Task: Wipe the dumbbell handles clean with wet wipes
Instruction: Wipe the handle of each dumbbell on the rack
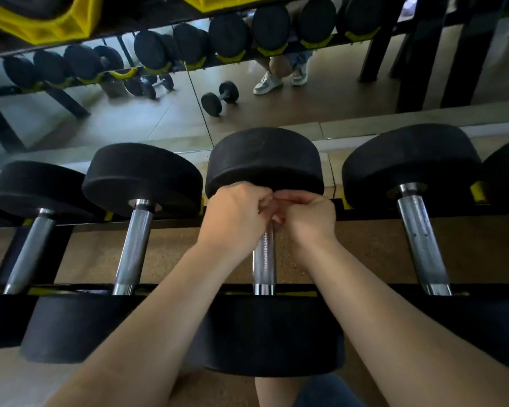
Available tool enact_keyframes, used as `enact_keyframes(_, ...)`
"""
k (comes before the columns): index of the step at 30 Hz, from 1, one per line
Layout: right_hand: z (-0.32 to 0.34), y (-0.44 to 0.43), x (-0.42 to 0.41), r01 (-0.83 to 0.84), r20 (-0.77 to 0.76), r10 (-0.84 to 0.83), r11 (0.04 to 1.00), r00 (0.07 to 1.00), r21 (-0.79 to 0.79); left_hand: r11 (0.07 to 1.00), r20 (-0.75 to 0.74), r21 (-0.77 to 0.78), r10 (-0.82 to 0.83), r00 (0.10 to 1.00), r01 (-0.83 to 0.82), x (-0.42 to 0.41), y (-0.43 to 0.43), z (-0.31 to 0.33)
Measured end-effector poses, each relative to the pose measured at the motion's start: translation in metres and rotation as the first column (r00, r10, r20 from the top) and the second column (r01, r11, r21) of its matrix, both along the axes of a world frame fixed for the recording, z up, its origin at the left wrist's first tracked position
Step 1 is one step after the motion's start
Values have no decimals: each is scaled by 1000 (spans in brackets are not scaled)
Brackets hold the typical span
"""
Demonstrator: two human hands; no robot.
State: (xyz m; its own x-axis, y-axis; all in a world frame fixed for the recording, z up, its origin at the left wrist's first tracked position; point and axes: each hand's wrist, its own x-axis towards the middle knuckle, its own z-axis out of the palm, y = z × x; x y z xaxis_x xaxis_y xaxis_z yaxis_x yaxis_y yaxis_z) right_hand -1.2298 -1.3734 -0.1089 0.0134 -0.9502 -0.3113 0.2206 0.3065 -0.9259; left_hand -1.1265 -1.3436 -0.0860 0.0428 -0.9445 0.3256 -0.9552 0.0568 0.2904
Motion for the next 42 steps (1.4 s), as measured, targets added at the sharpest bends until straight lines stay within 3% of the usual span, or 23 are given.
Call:
enact_keyframes(3,-3,-1,-7,-73,-4,73,997,997,8,995,0,-95,-16,1000,16,8,2,-9)
enact_keyframes(7,-8,6,-24,-353,-368,287,927,884,-127,998,-108,-38,52,993,-57,12,7,-10)
enact_keyframes(12,-8,1,-12,-279,-440,129,914,889,-296,955,-419,69,290,861,-288,16,-9,-15)
enact_keyframes(14,-8,-1,-8,-242,-436,82,914,896,-326,963,-296,18,263,918,-270,14,-6,-15)
enact_keyframes(18,-12,6,-22,-349,-456,175,877,872,-331,987,-3,-160,-1,1000,0,7,7,-9)
enact_keyframes(21,-13,5,-27,-285,-264,220,928,939,-239,984,157,-153,-67,985,91,9,1,-7)
enact_keyframes(23,-11,4,-24,-209,-153,182,961,971,-181,988,141,-138,-56,988,76,7,-8,-6)
enact_keyframes(26,-12,4,-26,-211,-240,163,959,957,-191,998,56,-39,-38,998,40,0,-10,-3)
enact_keyframes(28,-13,6,-32,-298,-407,211,941,889,-162,990,167,114,-103,981,84,-4,-2,-2)
enact_keyframes(31,-11,10,-36,-544,-716,370,839,592,-16,956,394,283,-193,899,82,-15,4,0)
enact_keyframes(33,-12,11,-36,-552,-701,392,834,595,-3,967,440,248,-165,882,57,-18,-6,4)
enact_keyframes(35,-13,11,-36,-503,-612,384,864,692,-27,978,387,210,-80,919,-3,-18,-18,7)
enact_keyframes(38,-11,10,-38,-483,-582,380,875,719,-25,931,328,364,-140,934,12,-17,-15,9)
enact_keyframes(40,-5,12,-42,-551,-694,395,835,601,-2,818,240,571,-254,937,75,-23,3,8)
enact_keyframes(42,1,14,-46,-649,-793,430,759,432,58,749,251,656,-338,907,97,-26,17,7)
